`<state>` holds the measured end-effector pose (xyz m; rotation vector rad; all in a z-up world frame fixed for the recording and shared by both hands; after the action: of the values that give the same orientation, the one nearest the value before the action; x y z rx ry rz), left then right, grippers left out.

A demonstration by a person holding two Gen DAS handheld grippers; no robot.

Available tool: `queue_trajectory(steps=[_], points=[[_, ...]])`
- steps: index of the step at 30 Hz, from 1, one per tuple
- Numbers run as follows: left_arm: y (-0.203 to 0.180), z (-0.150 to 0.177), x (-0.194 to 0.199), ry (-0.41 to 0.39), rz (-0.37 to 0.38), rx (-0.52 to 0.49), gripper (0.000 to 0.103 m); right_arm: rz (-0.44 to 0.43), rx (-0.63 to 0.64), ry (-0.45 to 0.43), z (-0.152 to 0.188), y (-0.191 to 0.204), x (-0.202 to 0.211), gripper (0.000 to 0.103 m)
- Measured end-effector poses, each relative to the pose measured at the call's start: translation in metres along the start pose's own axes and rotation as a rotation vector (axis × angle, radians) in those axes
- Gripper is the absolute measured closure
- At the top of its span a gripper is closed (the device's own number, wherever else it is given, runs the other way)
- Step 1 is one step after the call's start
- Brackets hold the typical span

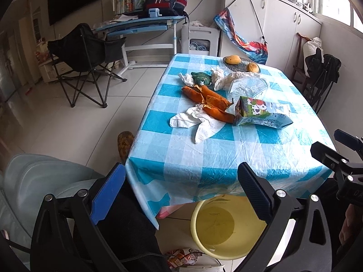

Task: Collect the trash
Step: 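Grasp the printed milk carton with the right tool while the left tool grasps a white tissue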

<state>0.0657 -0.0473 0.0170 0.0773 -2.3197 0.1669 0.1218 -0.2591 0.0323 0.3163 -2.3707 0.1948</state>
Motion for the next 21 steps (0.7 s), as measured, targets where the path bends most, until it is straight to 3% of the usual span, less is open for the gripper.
queue_trajectory(steps=[10, 16, 19, 21], points=[[-0.001, -0.012, -0.030, 0.017, 0.027, -0.017, 0.007, 0.013, 0.296, -0.016, -0.037, -0.002, -0.037, 0.006], [-0.006, -0.019, -0.051, 0.028, 0.037, -0.046, 0.007, -0.023, 0.454, 0.042, -0.048, 0.004, -0.073, 0.006], [-0.009, -0.022, -0.059, 0.032, 0.035, -0.053, 0.007, -0.056, 0.474, 0.084, -0.046, 0.006, -0.090, 0.012], [-0.010, -0.023, -0.064, 0.037, 0.031, -0.061, 0.007, -0.074, 0.484, 0.115, -0.044, 0.007, -0.100, 0.022]])
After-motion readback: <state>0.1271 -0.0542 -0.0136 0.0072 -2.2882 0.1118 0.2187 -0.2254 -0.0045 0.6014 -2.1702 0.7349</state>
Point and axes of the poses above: each gripper's, at about its wrist camera, not at the fingertips, and x roughly against the way its jaws point, y to its left, z to its underside, the point moved 6 cm from there along -x, roughly the way its jaws point, and after that the axes turned 8 degrees about x, right-handed, at the moved point
